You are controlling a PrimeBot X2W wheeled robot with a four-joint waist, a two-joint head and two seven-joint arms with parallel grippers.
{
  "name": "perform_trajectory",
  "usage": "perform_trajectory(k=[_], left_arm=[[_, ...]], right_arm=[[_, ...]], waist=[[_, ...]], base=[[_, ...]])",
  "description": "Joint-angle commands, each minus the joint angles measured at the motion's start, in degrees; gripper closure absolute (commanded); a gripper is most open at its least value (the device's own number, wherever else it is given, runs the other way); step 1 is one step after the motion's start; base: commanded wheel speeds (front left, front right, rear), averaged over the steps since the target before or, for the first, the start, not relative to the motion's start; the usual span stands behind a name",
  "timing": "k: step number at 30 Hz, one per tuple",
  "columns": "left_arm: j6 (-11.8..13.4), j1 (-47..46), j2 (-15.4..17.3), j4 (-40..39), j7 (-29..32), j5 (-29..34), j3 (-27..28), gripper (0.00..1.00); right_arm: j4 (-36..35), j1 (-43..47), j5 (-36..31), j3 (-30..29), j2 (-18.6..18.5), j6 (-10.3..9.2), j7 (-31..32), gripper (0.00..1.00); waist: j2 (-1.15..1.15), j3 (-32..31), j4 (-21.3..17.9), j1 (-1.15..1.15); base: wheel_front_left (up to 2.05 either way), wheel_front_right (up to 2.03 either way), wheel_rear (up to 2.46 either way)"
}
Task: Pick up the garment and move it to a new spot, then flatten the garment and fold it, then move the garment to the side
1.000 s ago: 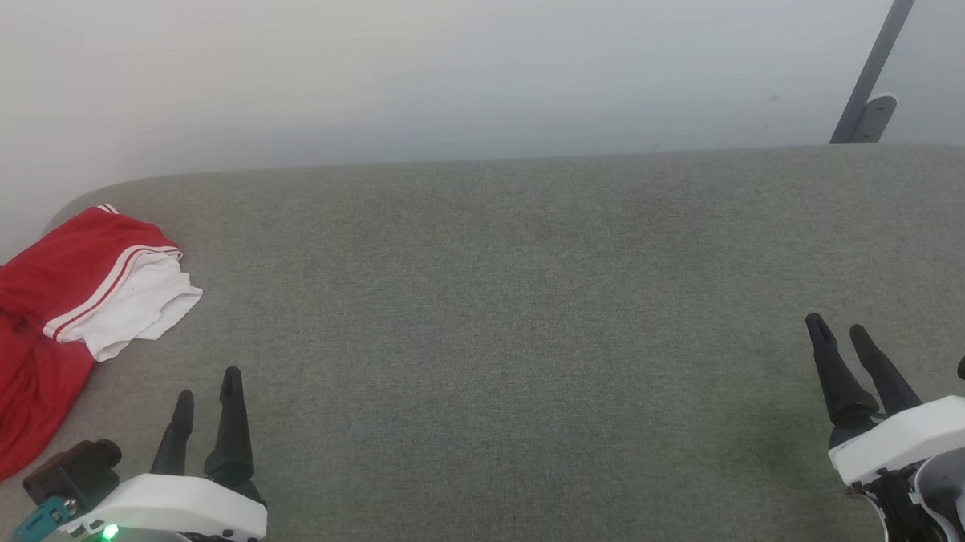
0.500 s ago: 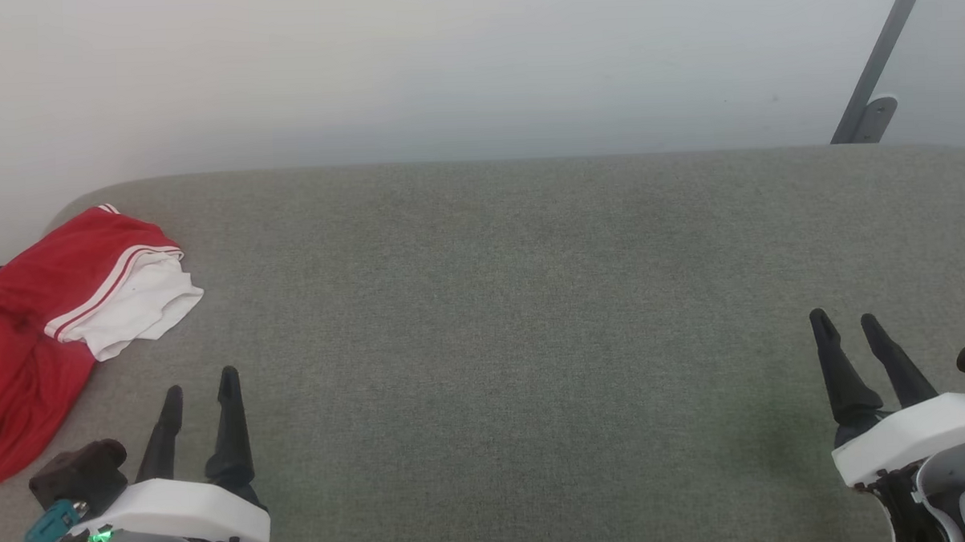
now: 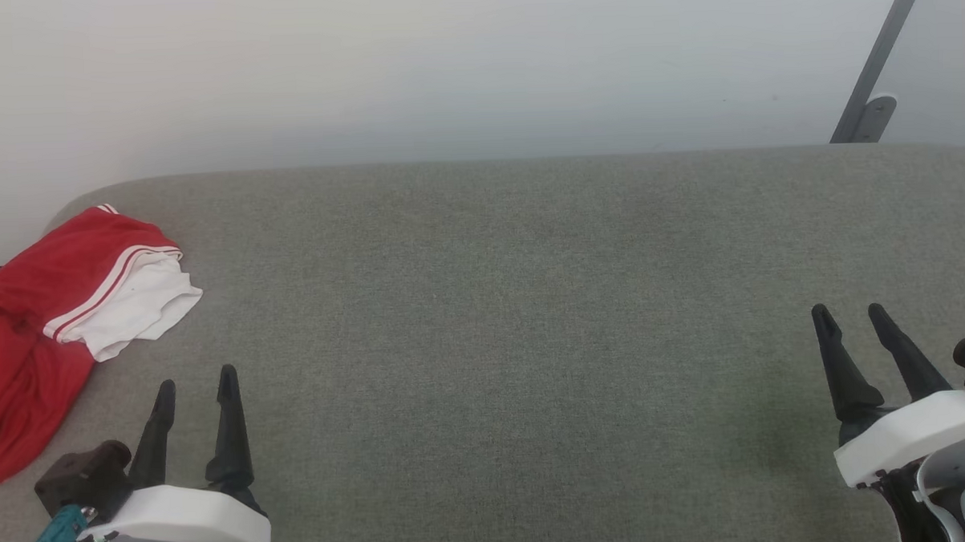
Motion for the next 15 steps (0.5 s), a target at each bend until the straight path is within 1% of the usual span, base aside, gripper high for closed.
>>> perform_trajectory(k=[1,15], left_arm=[[0.3,0.4,0.5,-0.6,-0.6,1.3,-0.2,0.0],[1.2,1.0,2.2,-1.3,-2.2,5.5,-1.2,0.0]], right_arm=[[-0.6,-0.6,-1.2,0.0,-0.5,0.0,-0.5,0.0],[-1.7,-0.1,-6.9,-0.1,-1.2,0.0,-1.2,0.0]], waist=[[0.0,0.0,0.0,0.0],[0.0,0.1,-0.1,0.0]], base=[[0.0,0.0,0.0],[0.0,0.0,0.0]])
